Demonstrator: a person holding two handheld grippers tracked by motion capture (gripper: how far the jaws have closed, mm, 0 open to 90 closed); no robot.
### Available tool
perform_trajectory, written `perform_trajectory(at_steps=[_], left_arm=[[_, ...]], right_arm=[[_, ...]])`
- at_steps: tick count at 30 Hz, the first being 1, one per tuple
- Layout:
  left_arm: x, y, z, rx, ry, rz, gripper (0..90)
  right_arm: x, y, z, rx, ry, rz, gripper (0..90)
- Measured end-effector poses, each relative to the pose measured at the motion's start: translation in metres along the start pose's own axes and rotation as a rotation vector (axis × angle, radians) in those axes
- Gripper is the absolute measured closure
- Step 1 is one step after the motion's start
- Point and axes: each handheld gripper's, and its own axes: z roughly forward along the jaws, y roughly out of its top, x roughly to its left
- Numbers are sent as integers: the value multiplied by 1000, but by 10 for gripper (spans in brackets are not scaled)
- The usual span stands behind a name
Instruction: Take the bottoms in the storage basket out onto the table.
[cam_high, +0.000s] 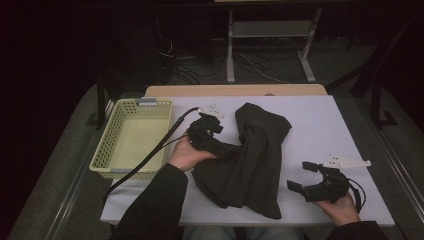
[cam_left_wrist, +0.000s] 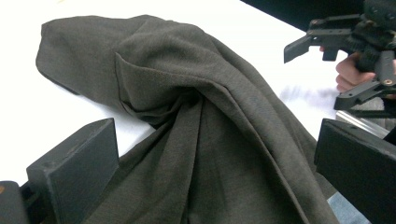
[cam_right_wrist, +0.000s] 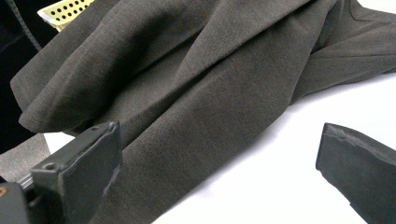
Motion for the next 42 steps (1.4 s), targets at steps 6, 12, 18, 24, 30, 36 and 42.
perform_trajectory(at_steps=[6, 12, 18, 24, 30, 36, 42], left_arm=[[4, -9, -9, -10, 16, -3, 0], [6, -19, -18, -29, 27, -10, 0], [9, -30, -27, -51, 44, -19, 0], [10, -41, -37, -76, 64, -31, 0], [10, -54, -47, -114, 95, -50, 0], [10, -70, -57, -139, 111, -72, 0], [9, -86, -62, -150, 130, -89, 0]], right_arm=[[0, 0, 0, -1, 0, 2, 0], [0, 0, 1, 2, 0, 3, 0], [1, 0, 1, 3, 1, 1, 0], [1, 0, 1, 6, 3, 6, 0], [0, 0, 1, 2, 0, -6, 0], [0, 0, 1, 4, 1, 3, 0], [0, 0, 1, 6, 1, 3, 0]])
